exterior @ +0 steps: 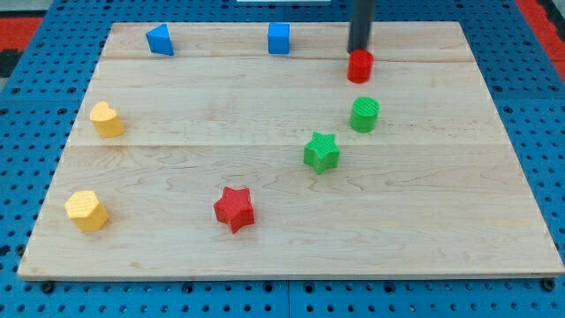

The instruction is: Slide the red circle diagonal to the blue cube

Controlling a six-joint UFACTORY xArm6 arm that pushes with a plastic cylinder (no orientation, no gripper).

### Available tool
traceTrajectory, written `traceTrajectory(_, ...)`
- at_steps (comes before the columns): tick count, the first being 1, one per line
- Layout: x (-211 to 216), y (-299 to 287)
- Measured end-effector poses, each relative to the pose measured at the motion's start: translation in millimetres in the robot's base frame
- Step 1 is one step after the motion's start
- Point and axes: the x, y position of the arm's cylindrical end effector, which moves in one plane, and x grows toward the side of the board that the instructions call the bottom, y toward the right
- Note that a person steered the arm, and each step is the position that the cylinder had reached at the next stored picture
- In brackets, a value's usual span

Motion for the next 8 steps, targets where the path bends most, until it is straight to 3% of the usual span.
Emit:
traceTrajectory(1,15,4)
traceTrajectory(2,27,-49)
traceTrajectory(3,59,-10)
traceTrajectory(5,82,-28)
traceTrajectory(6,104,3)
traceTrajectory(7,107,3)
traceTrajectory(8,77,12)
